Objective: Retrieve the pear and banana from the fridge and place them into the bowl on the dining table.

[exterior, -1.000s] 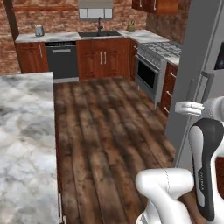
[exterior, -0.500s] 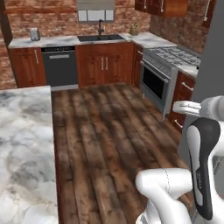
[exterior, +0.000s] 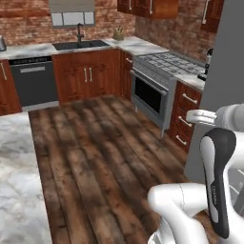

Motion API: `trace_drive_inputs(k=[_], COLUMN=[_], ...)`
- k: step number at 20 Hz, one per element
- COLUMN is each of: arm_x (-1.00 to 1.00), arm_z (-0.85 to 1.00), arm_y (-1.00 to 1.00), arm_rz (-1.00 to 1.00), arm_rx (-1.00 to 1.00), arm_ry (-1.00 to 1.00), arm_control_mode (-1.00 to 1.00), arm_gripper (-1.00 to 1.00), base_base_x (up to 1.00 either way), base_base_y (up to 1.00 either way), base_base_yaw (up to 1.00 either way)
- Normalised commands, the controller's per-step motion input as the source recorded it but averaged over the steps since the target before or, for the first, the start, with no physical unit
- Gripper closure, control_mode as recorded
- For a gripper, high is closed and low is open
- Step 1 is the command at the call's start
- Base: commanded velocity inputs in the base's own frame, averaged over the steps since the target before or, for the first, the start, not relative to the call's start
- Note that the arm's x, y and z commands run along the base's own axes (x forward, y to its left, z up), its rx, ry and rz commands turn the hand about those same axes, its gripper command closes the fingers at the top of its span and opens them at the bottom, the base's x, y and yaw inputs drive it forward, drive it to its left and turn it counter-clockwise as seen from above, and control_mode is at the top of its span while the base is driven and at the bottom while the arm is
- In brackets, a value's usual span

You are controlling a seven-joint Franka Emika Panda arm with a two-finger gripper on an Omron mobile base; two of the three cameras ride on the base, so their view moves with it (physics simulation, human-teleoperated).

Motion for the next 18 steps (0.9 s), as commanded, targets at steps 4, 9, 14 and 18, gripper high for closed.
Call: trace_drive_inputs(k=[4,9,14,18], arm_x=[0.0,0.0,0.0,0.0], arm_z=[0.0,0.0,0.0,0.0], arm_y=[0.0,0.0,0.0,0.0], arm_rz=[0.0,0.0,0.0,0.0], arm_rx=[0.0,0.0,0.0,0.0], arm_ry=[0.0,0.0,0.0,0.0], arm_control_mode=[1.0,1.0,1.0,1.0], arm_gripper=[-1.0,-1.0,-1.0,-1.0], base_base_x=[0.01,0.33,0.88,0.84], base_base_y=[0.0,0.0,0.0,0.01], base_base_yaw=[-0.33,-0.37,-0.41,-0.45])
